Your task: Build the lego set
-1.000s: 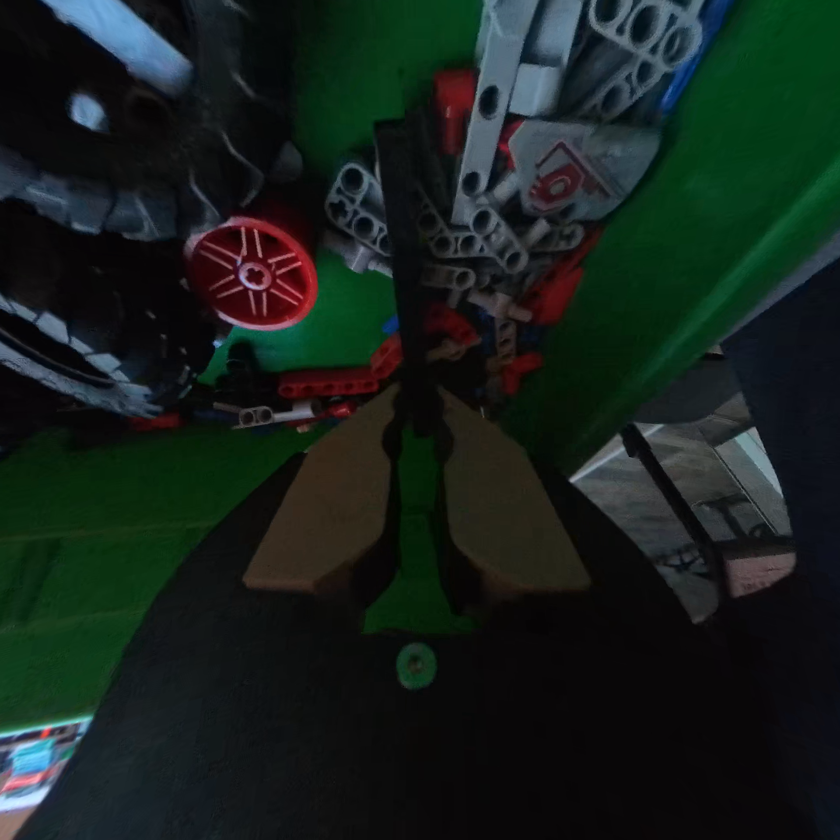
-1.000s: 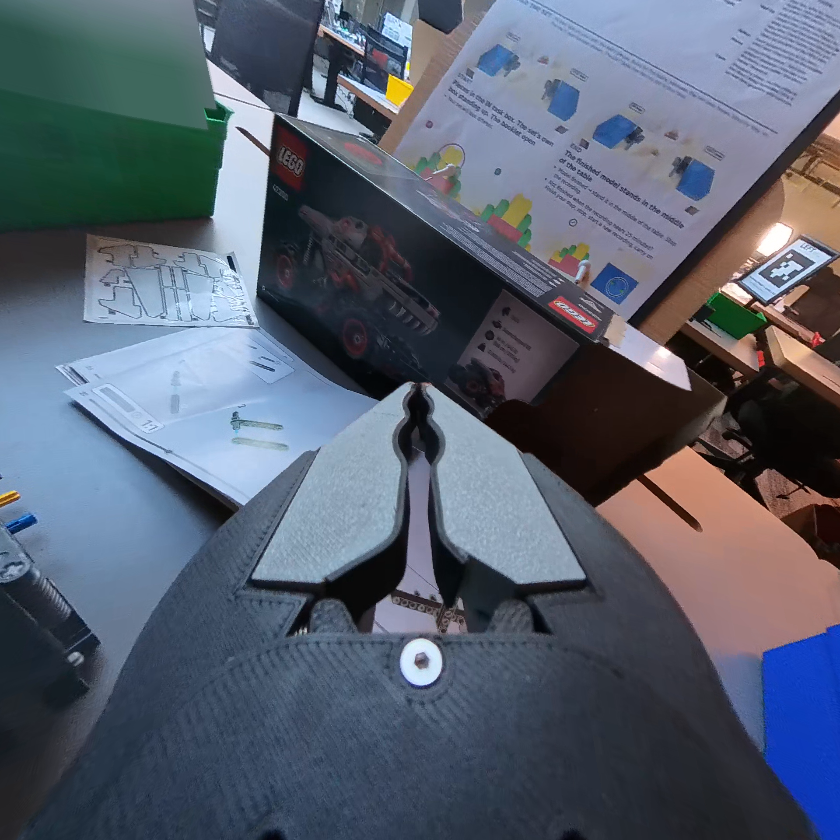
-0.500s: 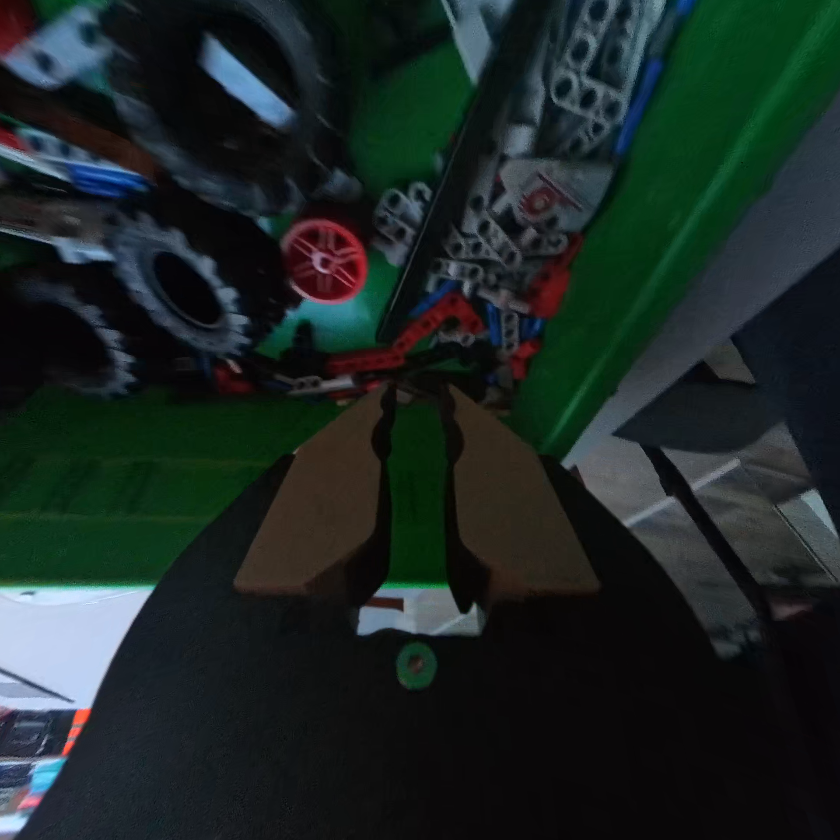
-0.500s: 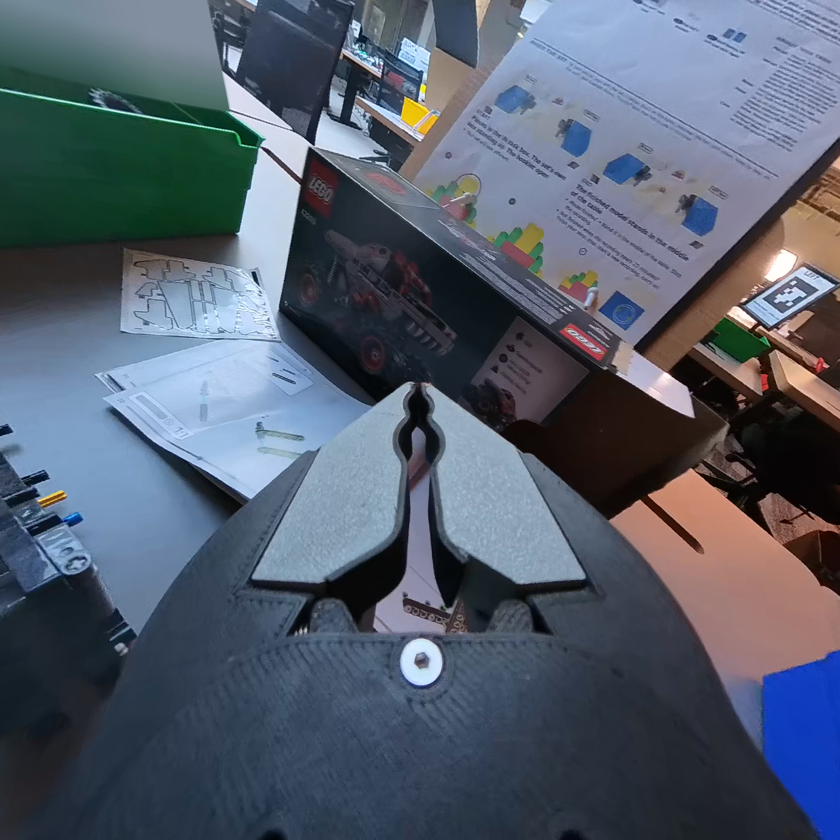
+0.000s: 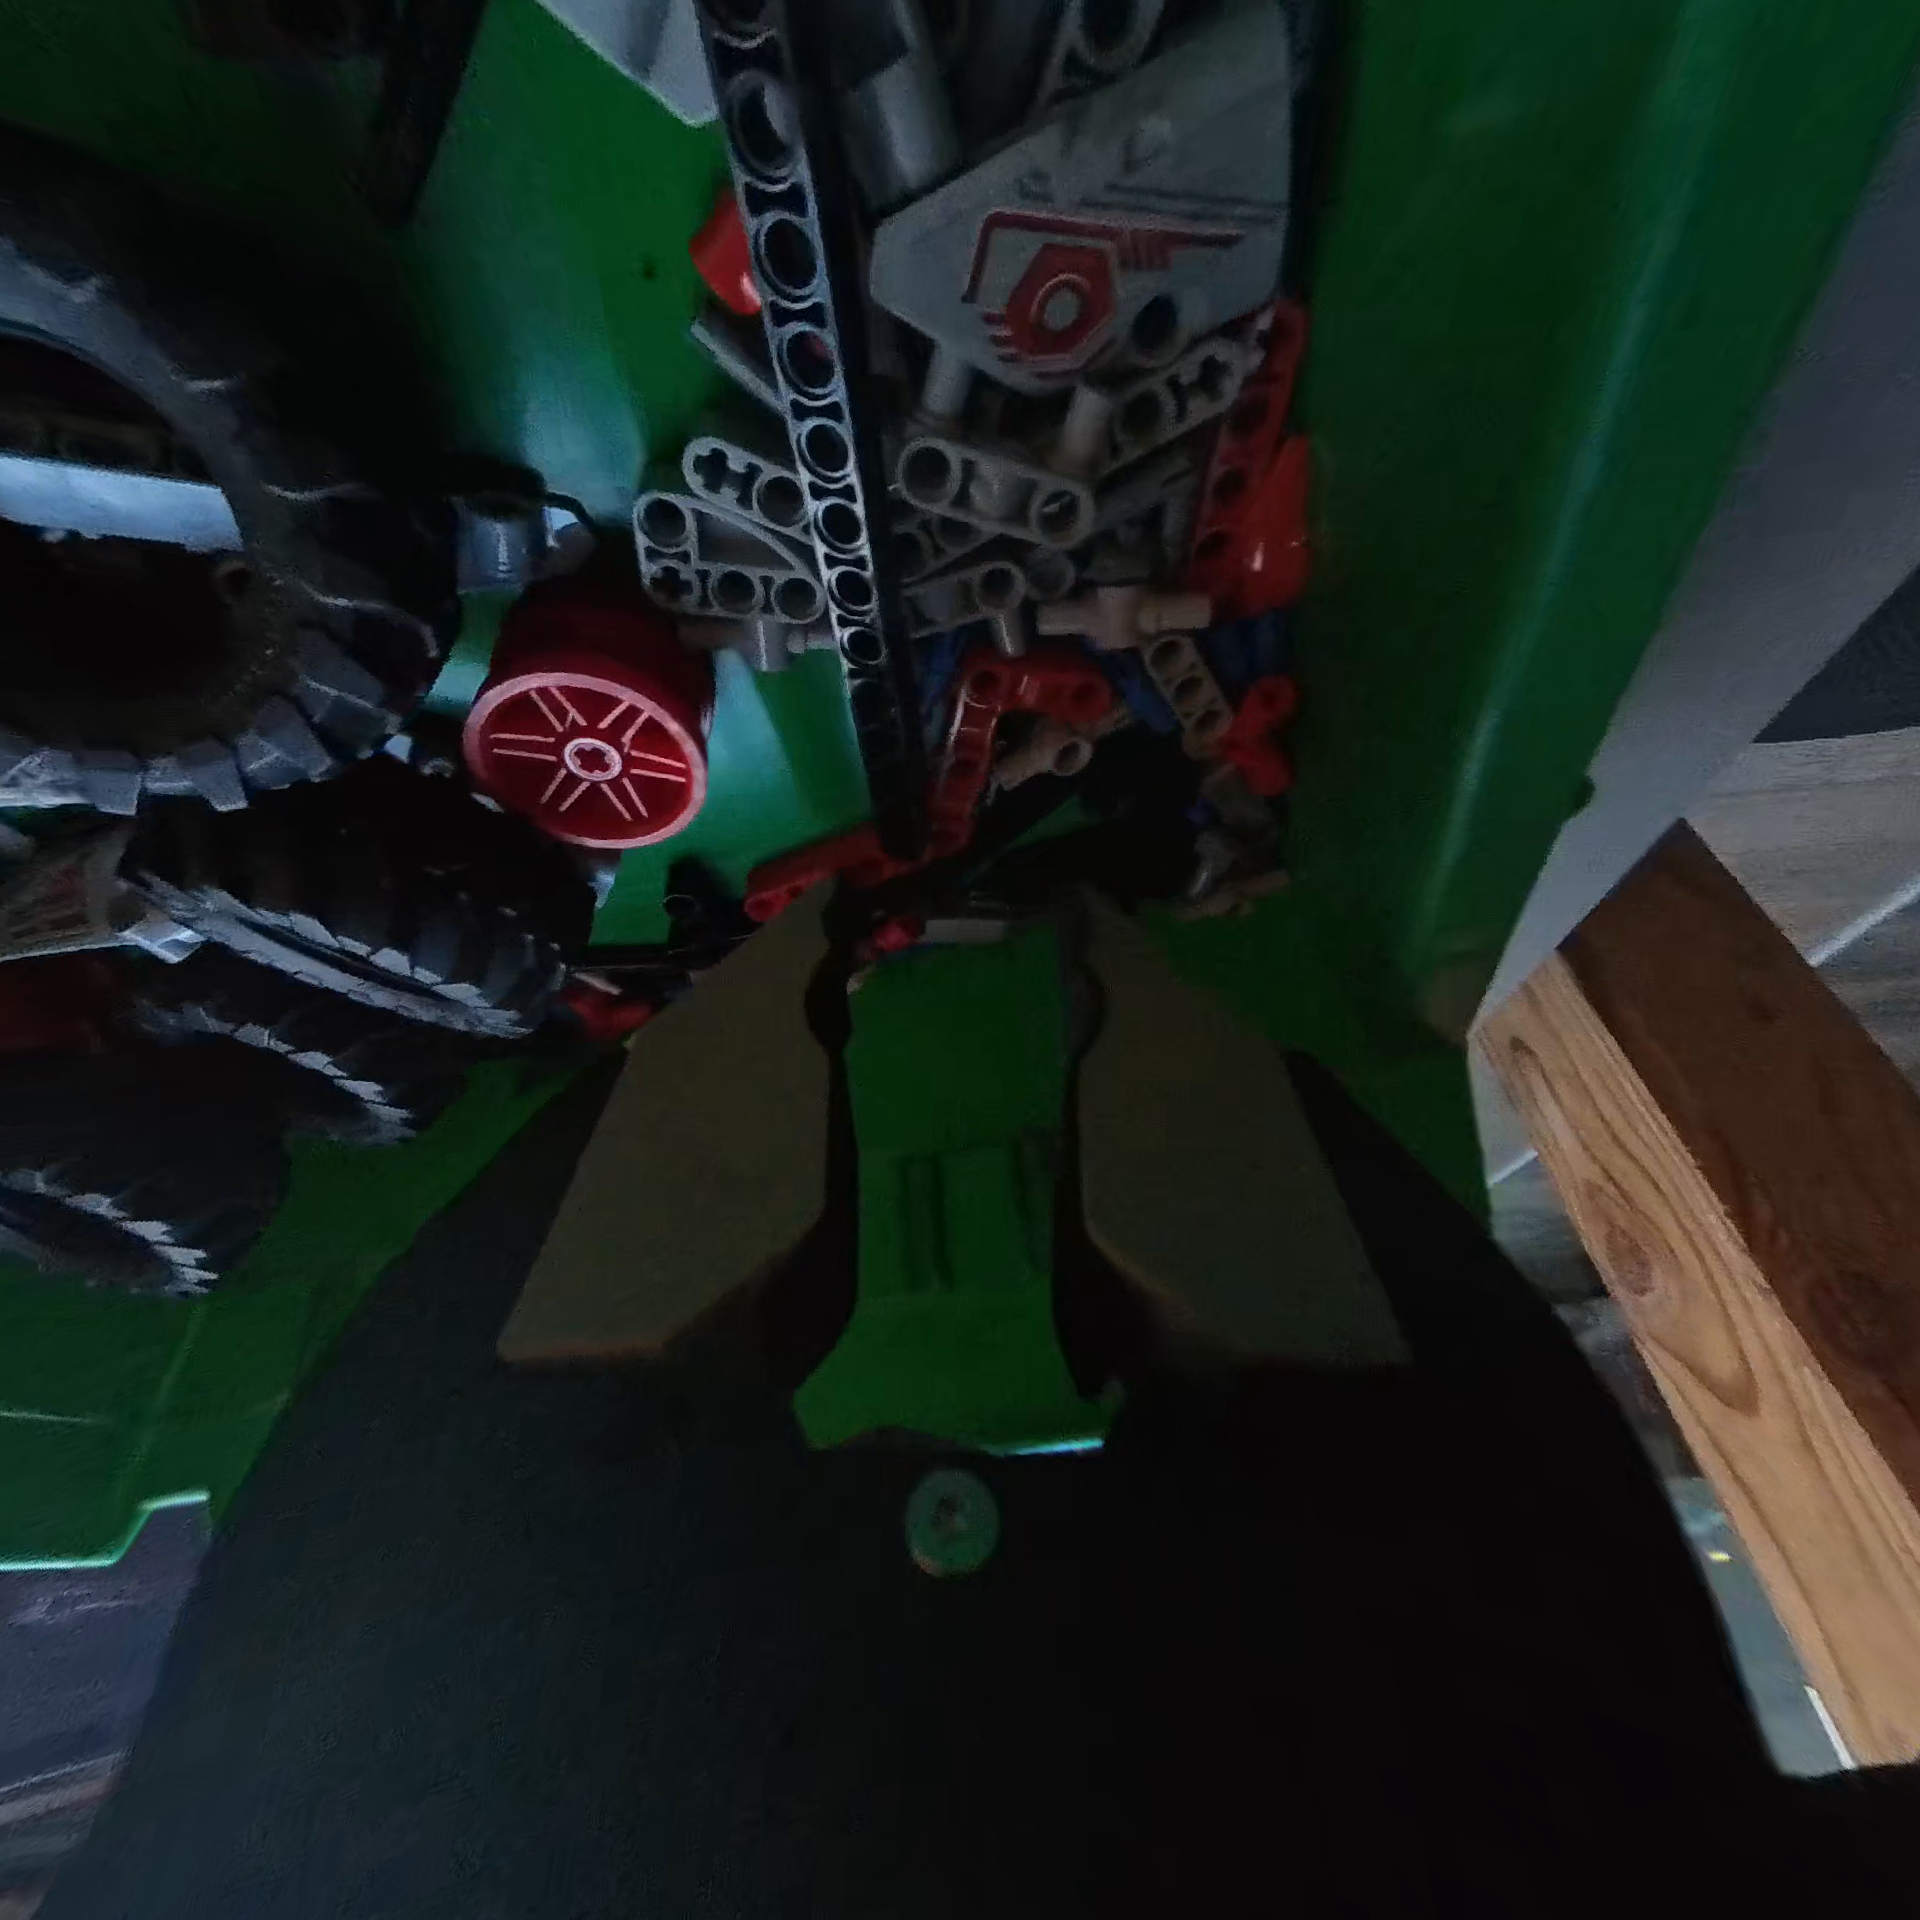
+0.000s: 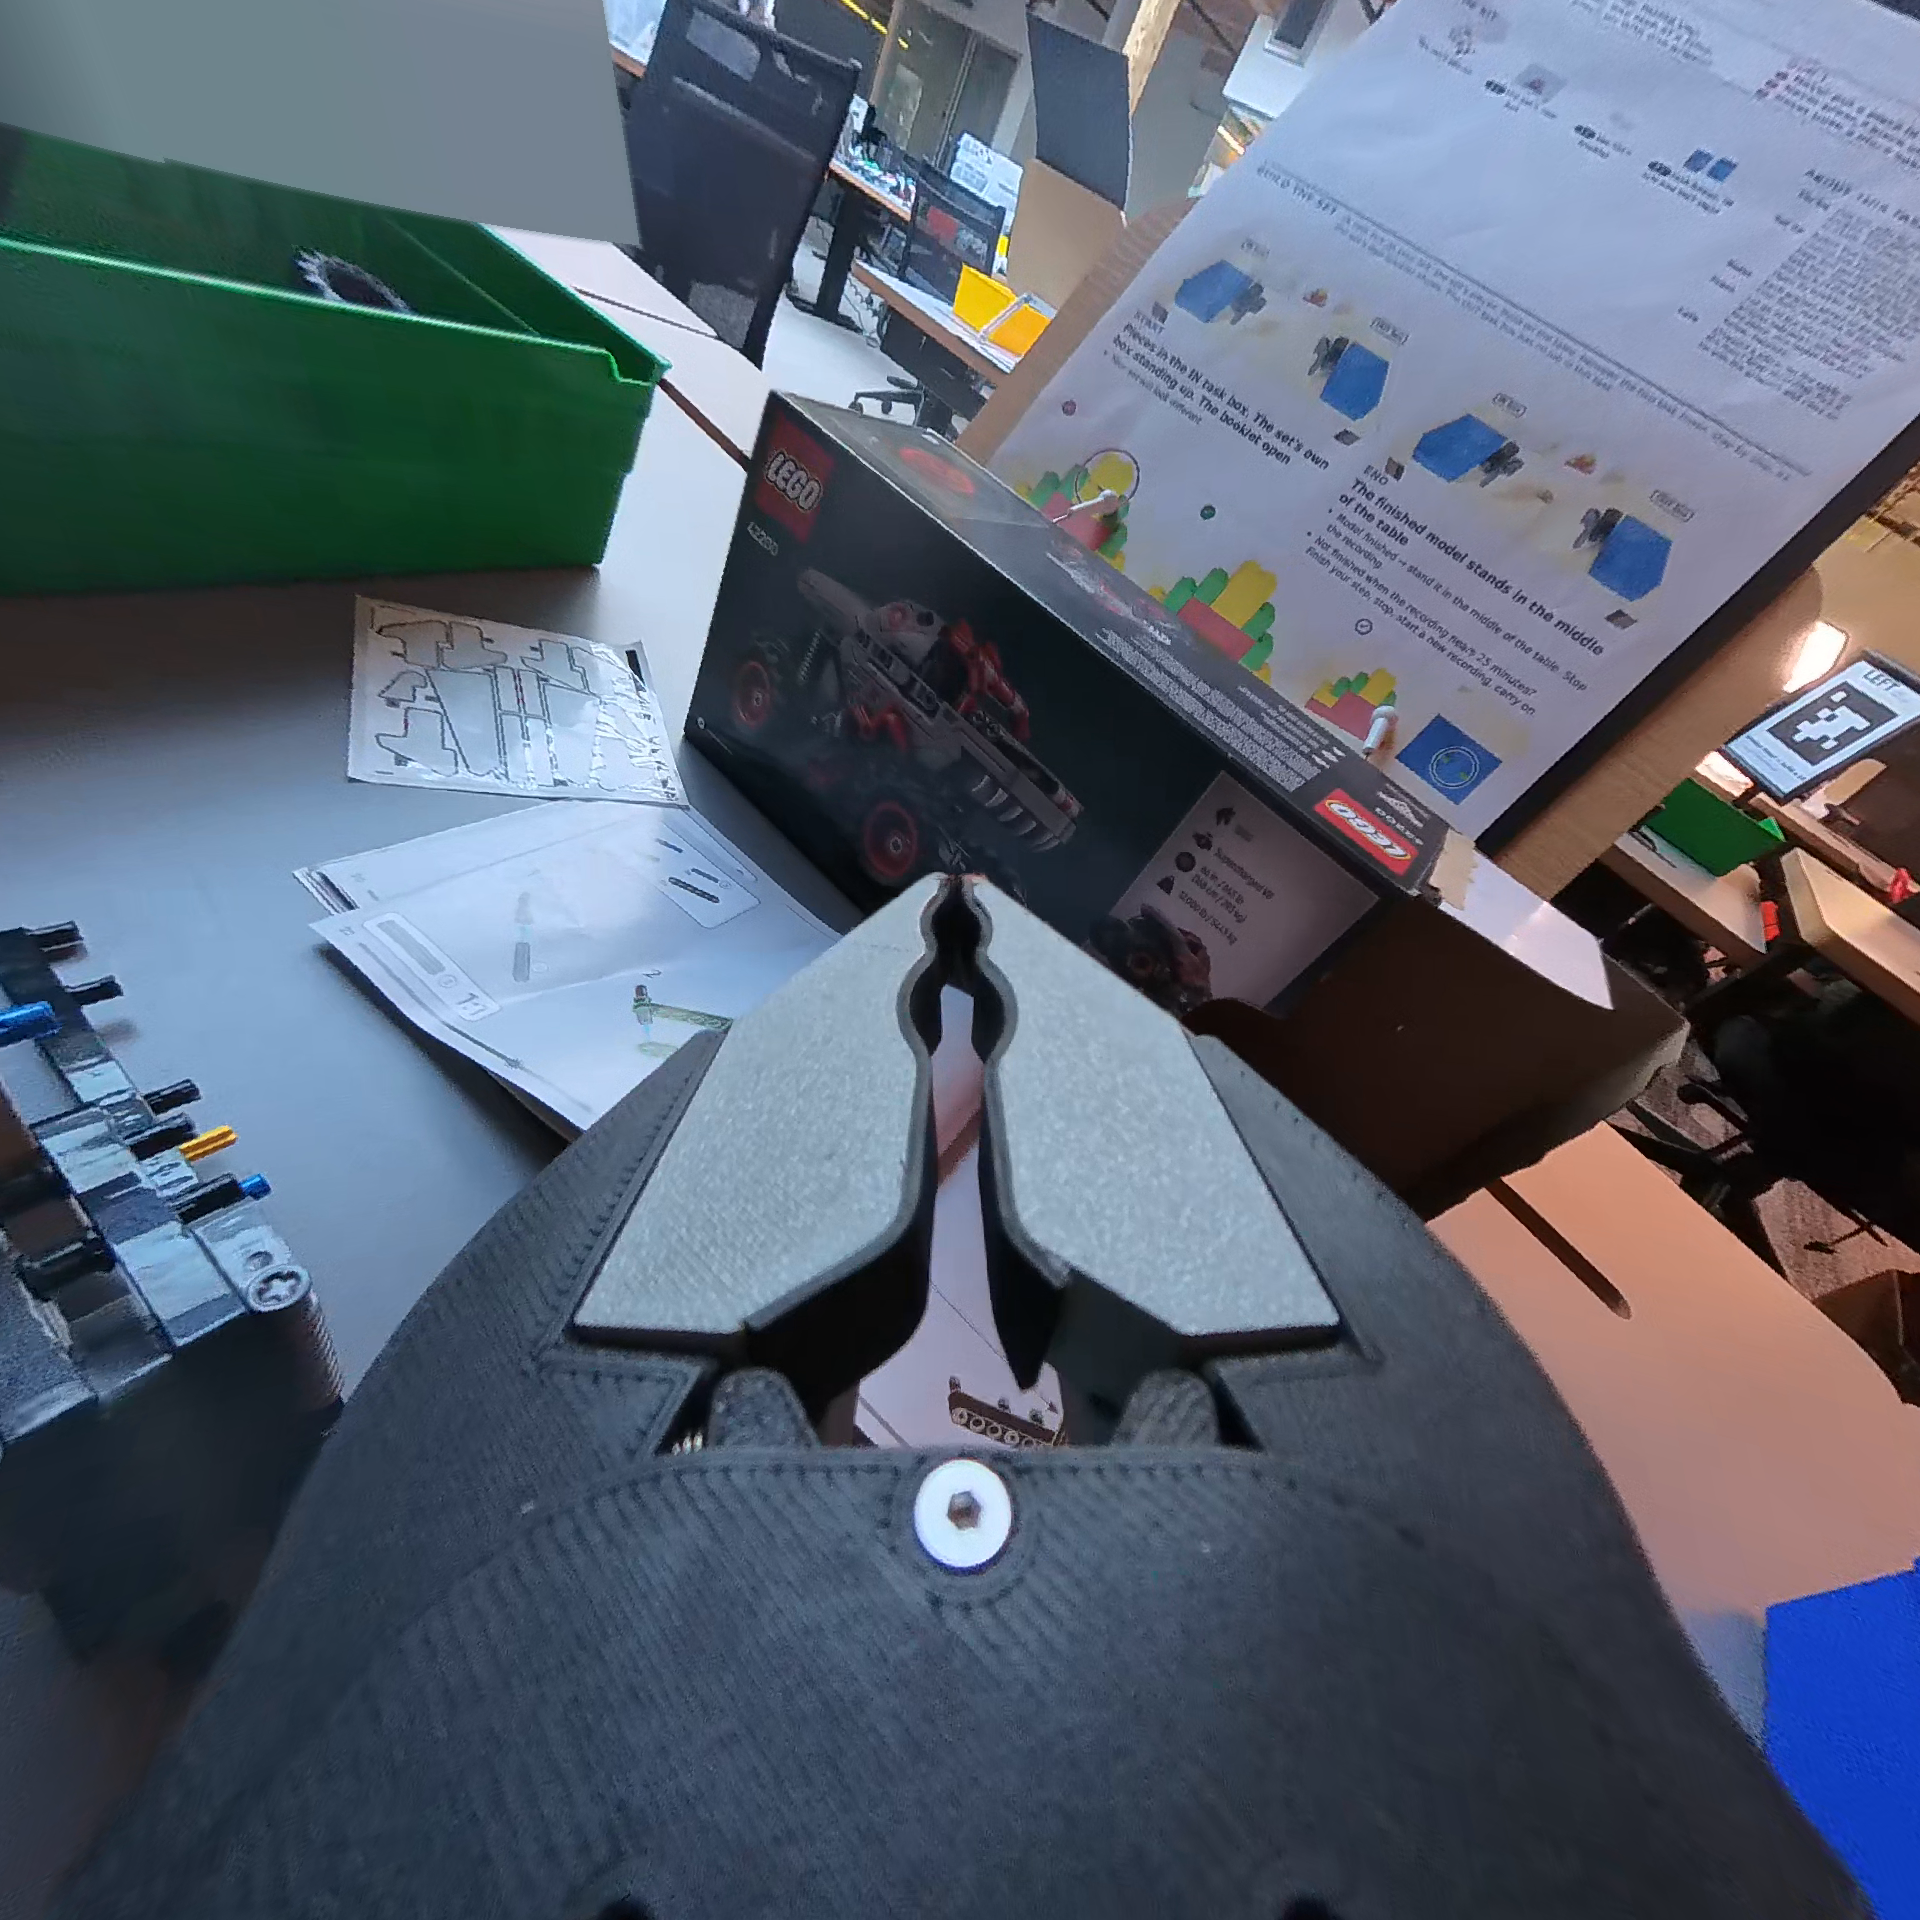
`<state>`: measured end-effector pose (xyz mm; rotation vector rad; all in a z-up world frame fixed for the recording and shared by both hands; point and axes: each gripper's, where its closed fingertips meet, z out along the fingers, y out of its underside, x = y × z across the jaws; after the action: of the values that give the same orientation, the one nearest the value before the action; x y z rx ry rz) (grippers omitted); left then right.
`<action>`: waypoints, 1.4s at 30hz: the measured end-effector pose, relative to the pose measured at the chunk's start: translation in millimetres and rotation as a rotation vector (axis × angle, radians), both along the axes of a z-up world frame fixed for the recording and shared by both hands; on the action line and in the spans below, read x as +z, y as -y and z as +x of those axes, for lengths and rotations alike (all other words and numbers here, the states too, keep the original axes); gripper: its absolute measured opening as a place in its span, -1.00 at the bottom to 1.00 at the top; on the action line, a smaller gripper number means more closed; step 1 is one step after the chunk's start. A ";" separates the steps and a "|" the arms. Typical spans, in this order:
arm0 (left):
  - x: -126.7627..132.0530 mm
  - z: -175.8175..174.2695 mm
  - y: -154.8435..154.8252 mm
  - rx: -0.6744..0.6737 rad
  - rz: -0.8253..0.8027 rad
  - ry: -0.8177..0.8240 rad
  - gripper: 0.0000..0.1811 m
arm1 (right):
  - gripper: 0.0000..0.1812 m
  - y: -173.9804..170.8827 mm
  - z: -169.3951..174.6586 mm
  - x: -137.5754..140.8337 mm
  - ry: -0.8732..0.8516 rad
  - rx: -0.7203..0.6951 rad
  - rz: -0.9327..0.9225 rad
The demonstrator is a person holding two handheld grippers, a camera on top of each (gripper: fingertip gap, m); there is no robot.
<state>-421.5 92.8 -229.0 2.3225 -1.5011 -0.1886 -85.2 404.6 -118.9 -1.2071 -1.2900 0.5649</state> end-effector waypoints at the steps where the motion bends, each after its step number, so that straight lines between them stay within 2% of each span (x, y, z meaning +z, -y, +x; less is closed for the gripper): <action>1: -0.3 0.9 -0.1 -0.020 0.011 0.003 -0.58 | -1.00 0.6 0.2 1.1 -0.003 0.000 0.002; 5: -2.9 -2.3 -3.4 -0.140 0.081 0.018 -0.65 | -1.00 1.9 0.7 3.8 -0.015 0.005 0.000; 10: -1.3 2.9 -0.4 -0.193 0.100 0.066 -0.69 | -1.00 2.7 0.7 4.9 -0.023 0.010 -0.009; 13: -0.9 5.9 3.1 -0.182 0.070 0.087 -0.89 | -1.00 3.5 1.5 7.6 -0.031 0.009 -0.004; 15: -3.8 -1.6 2.6 -0.167 0.048 0.038 -0.89 | -1.00 4.0 2.2 9.5 -0.037 0.009 -0.002; 18: -9.4 1.5 1.2 -0.154 0.039 0.053 -0.92 | -1.00 5.0 3.2 12.0 -0.045 0.009 0.002; 26: -9.9 -0.2 -1.4 -0.192 0.054 0.069 -0.92 | -1.00 7.7 4.4 16.3 -0.059 0.018 0.003; 33: -10.3 -8.0 -12.3 -0.080 0.099 0.082 -0.86 | -1.00 10.3 6.7 21.8 -0.086 0.028 -0.004; 37: -10.0 -7.2 -14.6 -0.069 0.114 0.107 -0.78 | -1.00 10.7 7.8 22.8 -0.090 0.027 -0.004; 42: -11.2 -9.8 -11.1 -0.172 0.111 0.055 -0.84 | -1.00 11.7 8.3 24.1 -0.094 0.027 0.000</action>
<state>-431.3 103.9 -240.2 2.2995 -1.7601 -0.2619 -76.9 393.0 -94.8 -1.1511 -1.2286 0.6339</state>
